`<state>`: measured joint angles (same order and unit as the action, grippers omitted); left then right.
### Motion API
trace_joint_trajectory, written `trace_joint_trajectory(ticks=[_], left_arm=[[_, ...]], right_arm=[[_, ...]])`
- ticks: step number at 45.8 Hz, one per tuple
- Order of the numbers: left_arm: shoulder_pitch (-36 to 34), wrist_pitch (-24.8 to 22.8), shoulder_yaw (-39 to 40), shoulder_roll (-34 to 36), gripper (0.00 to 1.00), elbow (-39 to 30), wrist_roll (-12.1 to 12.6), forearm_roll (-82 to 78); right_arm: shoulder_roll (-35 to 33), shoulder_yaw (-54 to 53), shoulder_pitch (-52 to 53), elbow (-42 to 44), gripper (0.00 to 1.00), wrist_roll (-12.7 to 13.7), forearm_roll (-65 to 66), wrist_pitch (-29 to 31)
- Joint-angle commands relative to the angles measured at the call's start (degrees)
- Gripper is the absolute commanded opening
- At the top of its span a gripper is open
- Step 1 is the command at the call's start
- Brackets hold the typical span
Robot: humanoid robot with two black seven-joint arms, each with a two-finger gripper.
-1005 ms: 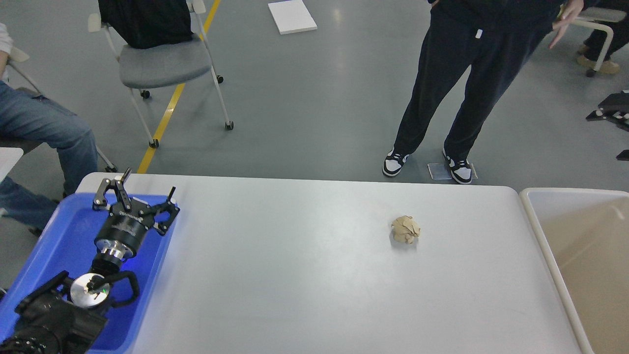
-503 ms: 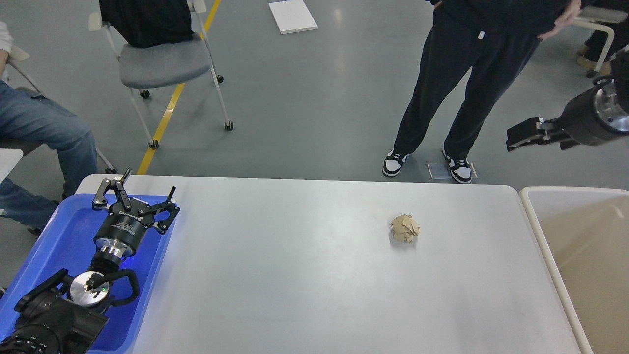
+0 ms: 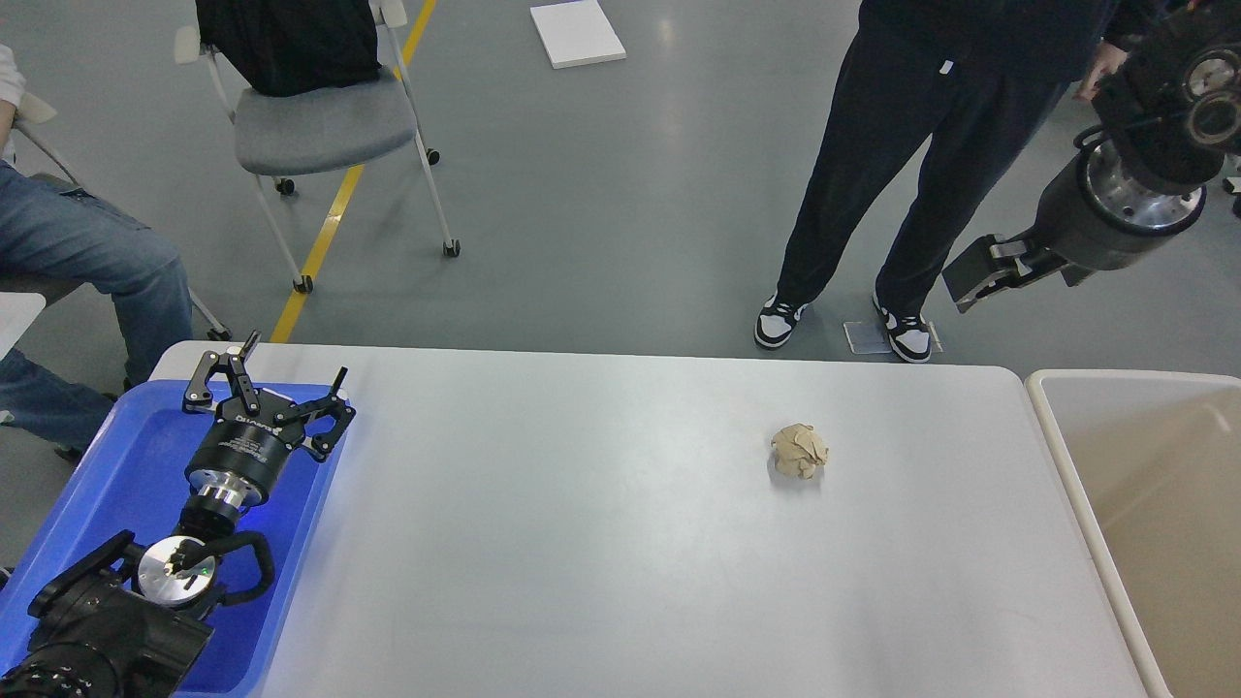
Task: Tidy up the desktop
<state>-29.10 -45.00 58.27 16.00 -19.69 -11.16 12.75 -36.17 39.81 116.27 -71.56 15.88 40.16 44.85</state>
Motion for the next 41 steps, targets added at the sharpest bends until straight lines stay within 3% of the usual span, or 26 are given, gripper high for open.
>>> trace_joint_trajectory(ticks=[1,21,31,41], left_arm=[[0.01,0.00,0.00,0.00,1.00,0.00,0.08,-0.01],[0.01,0.00,0.00,0.00,1.00,0.00,0.08,-0.10],[0.01,0.00,0.00,0.00,1.00,0.00,0.08,-0.10],[0.01,0.00,0.00,-0.09,1.00,0.00,0.08,-0.10]], right_arm=[[4.36,6.59,2.74,-3.67,1.00,-1.03,-5.88,0.15],[3.74,12.57,3.53,-7.54,1.00,-1.38,-15.29,0.15],[3.56,19.51,7.74,-7.45,1.00,-9.28,-15.11,0.15],[3.74,22.15,10.47,-7.62,1.00,-9.99,-15.11,0.15]])
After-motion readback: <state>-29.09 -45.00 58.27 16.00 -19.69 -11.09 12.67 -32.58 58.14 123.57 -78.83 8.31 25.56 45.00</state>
